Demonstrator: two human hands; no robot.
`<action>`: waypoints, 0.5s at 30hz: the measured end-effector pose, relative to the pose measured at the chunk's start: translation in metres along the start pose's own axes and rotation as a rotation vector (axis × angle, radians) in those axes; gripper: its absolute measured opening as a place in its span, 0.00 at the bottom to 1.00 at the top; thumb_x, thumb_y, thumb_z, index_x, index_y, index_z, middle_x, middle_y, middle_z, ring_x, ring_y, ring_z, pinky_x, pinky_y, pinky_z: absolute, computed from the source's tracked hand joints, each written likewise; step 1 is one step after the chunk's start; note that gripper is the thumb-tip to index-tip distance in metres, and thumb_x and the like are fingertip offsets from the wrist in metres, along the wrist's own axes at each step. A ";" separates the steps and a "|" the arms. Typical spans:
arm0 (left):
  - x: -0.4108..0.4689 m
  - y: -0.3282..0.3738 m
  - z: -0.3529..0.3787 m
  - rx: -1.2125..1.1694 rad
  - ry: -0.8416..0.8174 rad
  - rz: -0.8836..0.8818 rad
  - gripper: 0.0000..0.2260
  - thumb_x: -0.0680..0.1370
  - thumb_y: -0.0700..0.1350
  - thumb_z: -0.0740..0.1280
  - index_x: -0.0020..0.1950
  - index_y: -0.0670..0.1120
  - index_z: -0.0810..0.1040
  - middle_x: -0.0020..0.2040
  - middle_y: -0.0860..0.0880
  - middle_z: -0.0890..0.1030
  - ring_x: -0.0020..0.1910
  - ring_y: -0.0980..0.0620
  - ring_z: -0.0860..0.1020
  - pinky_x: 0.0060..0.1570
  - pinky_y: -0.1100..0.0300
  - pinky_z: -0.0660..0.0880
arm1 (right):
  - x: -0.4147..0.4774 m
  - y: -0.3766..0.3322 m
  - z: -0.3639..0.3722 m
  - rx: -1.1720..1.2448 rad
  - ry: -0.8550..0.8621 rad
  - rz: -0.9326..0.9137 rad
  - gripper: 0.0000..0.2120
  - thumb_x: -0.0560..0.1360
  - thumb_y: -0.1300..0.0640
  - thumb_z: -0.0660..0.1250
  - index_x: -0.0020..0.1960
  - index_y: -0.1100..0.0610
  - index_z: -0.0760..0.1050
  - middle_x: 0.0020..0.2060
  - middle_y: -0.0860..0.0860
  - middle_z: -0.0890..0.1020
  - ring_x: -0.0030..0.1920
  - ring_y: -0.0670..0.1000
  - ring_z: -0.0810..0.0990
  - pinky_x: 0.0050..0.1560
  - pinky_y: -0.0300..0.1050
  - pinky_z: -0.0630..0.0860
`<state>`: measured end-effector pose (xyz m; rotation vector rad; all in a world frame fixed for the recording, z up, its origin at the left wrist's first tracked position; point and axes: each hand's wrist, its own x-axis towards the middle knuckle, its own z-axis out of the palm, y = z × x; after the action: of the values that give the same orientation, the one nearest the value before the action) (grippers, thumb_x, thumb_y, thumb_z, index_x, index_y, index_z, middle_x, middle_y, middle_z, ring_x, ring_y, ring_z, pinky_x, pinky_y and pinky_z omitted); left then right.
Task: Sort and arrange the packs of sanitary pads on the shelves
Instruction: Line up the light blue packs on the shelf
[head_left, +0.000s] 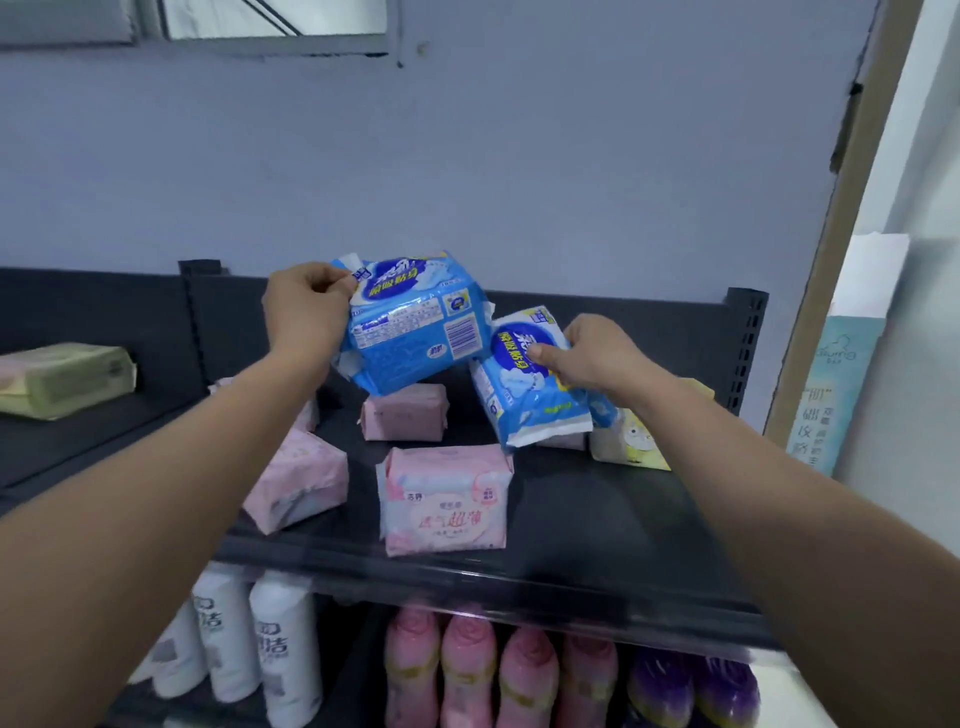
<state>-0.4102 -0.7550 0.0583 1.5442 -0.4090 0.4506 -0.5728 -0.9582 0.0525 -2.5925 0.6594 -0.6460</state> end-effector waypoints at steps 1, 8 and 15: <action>0.003 0.000 -0.011 0.006 0.026 0.009 0.06 0.77 0.42 0.68 0.40 0.47 0.80 0.43 0.47 0.83 0.45 0.51 0.81 0.47 0.54 0.78 | 0.004 -0.008 0.003 0.018 0.036 -0.026 0.19 0.76 0.44 0.67 0.39 0.60 0.75 0.44 0.59 0.82 0.52 0.59 0.79 0.50 0.49 0.73; 0.012 -0.002 -0.095 0.248 0.172 0.140 0.04 0.76 0.41 0.67 0.45 0.45 0.82 0.42 0.48 0.81 0.41 0.54 0.76 0.44 0.63 0.71 | 0.029 -0.086 0.036 0.043 0.199 -0.233 0.21 0.77 0.43 0.66 0.43 0.62 0.79 0.46 0.60 0.80 0.52 0.61 0.77 0.51 0.48 0.69; 0.012 -0.015 -0.204 0.552 0.269 0.203 0.06 0.77 0.39 0.66 0.49 0.39 0.83 0.46 0.46 0.81 0.47 0.49 0.78 0.48 0.63 0.68 | 0.021 -0.185 0.092 0.074 0.112 -0.407 0.20 0.78 0.43 0.64 0.47 0.62 0.78 0.50 0.58 0.77 0.57 0.60 0.72 0.52 0.46 0.65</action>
<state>-0.3980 -0.5504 0.0540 1.9448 -0.2406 0.9789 -0.4448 -0.7958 0.0699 -2.6537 0.1289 -0.9238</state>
